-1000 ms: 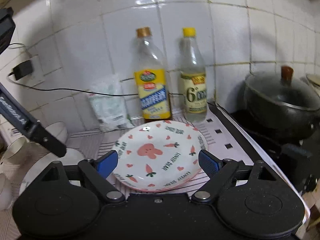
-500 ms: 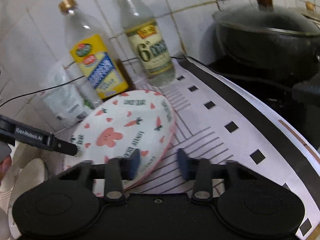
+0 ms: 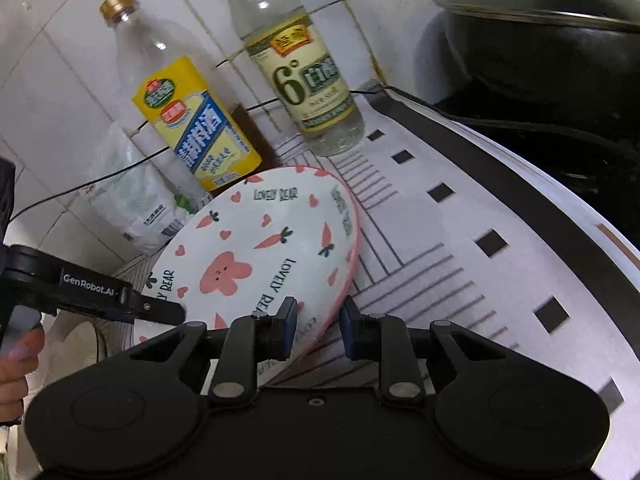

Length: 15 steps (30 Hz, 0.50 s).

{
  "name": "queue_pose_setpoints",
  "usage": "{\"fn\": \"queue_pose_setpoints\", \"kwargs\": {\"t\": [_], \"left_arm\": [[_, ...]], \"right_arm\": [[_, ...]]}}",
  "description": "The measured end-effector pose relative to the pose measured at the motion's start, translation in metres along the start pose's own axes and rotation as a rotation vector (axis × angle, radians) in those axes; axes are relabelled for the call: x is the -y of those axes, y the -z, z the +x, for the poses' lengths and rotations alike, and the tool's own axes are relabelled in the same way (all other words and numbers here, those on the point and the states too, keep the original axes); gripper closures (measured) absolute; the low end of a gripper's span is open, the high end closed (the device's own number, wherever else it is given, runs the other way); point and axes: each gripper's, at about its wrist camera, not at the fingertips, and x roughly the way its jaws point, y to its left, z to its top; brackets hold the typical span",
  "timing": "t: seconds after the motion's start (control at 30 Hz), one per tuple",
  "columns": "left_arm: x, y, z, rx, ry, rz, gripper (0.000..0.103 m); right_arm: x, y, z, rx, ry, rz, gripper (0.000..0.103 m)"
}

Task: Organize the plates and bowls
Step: 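Move both grippers to the pink bunny plate and grasp its rim, then carry the pink bunny plate with both grippers onto the white plate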

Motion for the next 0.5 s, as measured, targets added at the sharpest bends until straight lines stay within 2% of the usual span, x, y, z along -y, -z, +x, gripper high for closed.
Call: {"fn": "queue_pose_setpoints", "kwargs": {"t": [0.07,0.13,0.2,0.3,0.37,0.5], "left_arm": [[0.002,0.002,-0.001,0.015,-0.01,0.005,0.076],[0.011,0.006,-0.004,0.034,-0.046,0.048,0.076],[0.017,0.008,-0.011,0.05,-0.083,0.081,0.076],[0.019,0.012,-0.023,0.061,-0.091,0.085,0.076],[0.02,0.018,-0.032,0.074,-0.097,0.087,0.076],[0.023,0.031,-0.059,0.125,-0.113,0.077,0.076]], "right_arm": [[0.005,0.001,0.001,0.019,-0.018,0.017,0.082],[0.01,0.0,0.0,0.011,-0.032,0.038,0.083],[0.003,-0.003,0.0,-0.003,-0.012,-0.016,0.082],[0.007,-0.005,-0.003,-0.032,-0.048,-0.002,0.081],[0.004,-0.004,-0.008,-0.037,-0.059,-0.036,0.081],[-0.002,-0.002,-0.025,-0.012,-0.1,-0.062,0.081]]}}
